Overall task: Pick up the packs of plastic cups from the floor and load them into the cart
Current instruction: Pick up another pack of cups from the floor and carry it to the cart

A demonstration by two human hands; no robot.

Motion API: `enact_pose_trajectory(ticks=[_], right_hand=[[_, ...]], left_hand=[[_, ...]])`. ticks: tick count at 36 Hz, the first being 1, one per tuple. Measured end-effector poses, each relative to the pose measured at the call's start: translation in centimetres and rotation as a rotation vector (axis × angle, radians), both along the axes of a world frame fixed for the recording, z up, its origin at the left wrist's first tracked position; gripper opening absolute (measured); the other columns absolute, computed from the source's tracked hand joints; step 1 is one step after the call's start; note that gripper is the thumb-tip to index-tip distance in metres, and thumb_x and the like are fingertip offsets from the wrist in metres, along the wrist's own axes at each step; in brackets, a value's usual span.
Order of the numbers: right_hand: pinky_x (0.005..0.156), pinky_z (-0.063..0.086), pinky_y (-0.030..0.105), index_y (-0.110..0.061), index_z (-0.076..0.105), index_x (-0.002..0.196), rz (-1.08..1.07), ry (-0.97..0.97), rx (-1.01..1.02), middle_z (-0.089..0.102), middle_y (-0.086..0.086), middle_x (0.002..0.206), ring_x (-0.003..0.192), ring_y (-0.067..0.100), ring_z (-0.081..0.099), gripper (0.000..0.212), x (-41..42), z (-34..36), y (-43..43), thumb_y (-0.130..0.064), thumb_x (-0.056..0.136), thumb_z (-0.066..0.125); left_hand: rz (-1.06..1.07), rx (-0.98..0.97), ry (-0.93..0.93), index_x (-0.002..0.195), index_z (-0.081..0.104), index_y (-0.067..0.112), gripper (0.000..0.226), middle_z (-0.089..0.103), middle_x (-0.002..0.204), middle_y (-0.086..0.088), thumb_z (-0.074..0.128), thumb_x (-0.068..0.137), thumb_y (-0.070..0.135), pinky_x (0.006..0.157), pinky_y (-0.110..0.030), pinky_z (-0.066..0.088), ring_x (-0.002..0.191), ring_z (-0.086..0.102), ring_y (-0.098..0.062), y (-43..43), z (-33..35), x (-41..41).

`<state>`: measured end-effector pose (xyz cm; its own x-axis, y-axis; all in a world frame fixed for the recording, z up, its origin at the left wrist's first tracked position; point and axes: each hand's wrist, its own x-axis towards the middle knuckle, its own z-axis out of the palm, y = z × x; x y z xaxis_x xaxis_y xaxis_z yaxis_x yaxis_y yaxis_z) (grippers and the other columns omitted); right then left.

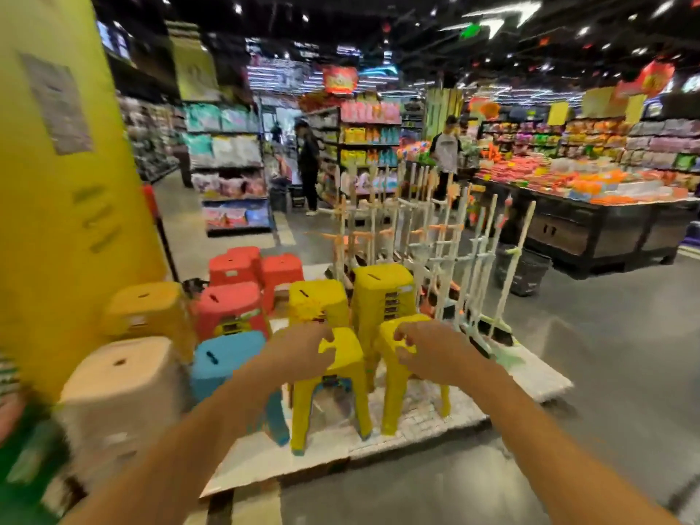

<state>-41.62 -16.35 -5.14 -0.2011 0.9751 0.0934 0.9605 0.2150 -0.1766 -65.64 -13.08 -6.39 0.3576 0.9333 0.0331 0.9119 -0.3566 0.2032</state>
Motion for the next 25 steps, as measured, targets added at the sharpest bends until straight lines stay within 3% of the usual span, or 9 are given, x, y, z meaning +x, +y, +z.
enact_pose_trajectory(ticks=[5, 11, 16, 21, 25], right_hand=[[0.082, 0.049, 0.035, -0.026, 0.058, 0.130, 0.195, -0.012, -0.012, 0.063, 0.001, 0.126, 0.111, 0.023, 0.059, 0.036, -11.3, -1.0, 3.9, -0.042, 0.099, 0.048], [0.087, 0.052, 0.037, -0.028, 0.059, 0.126, 0.377, 0.018, -0.012, 0.066, -0.001, 0.123, 0.111, 0.023, 0.061, 0.035, -23.1, -2.0, 6.7, -0.042, 0.096, 0.048], [0.086, 0.052, 0.040, -0.025, 0.059, 0.122, 0.576, -0.018, -0.050, 0.066, -0.001, 0.119, 0.106, 0.023, 0.061, 0.032, -31.9, -2.9, 7.3, -0.042, 0.096, 0.048], [0.082, 0.053, 0.043, -0.027, 0.055, 0.127, 0.800, -0.025, -0.107, 0.066, 0.001, 0.115, 0.100, 0.023, 0.061, 0.034, -38.8, -3.7, 7.1, -0.039, 0.096, 0.048], [0.078, 0.053, 0.039, -0.025, 0.055, 0.127, 0.988, -0.031, -0.139, 0.066, 0.003, 0.113, 0.095, 0.022, 0.059, 0.032, -42.7, -4.3, 6.1, -0.032, 0.097, 0.049]], left_hand=[[0.199, -0.006, -0.017, 0.127, 0.060, 0.022, 0.039, 0.062, 0.129, -0.001, 0.051, 0.094, 0.041, 0.096, -0.039, 0.048, 0.116, 0.058, -0.025, -0.7, -0.1, -11.6], [0.441, -0.022, -0.022, 0.124, 0.062, 0.023, 0.036, 0.065, 0.124, -0.002, 0.050, 0.093, 0.038, 0.091, -0.037, 0.049, 0.111, 0.059, -0.024, -3.5, -0.8, -22.2], [0.631, -0.043, -0.038, 0.128, 0.060, 0.023, 0.037, 0.062, 0.129, -0.001, 0.048, 0.095, 0.035, 0.096, -0.039, 0.048, 0.115, 0.056, -0.023, -7.5, -1.2, -28.9], [0.787, -0.046, -0.064, 0.117, 0.064, 0.018, 0.033, 0.067, 0.108, -0.002, 0.047, 0.096, 0.037, 0.081, -0.040, 0.055, 0.091, 0.060, -0.019, -11.9, -1.4, -33.3], [0.957, -0.061, -0.049, 0.115, 0.063, 0.016, 0.030, 0.065, 0.106, -0.006, 0.050, 0.095, 0.034, 0.078, -0.043, 0.056, 0.089, 0.062, -0.023, -15.7, -1.9, -34.9]])
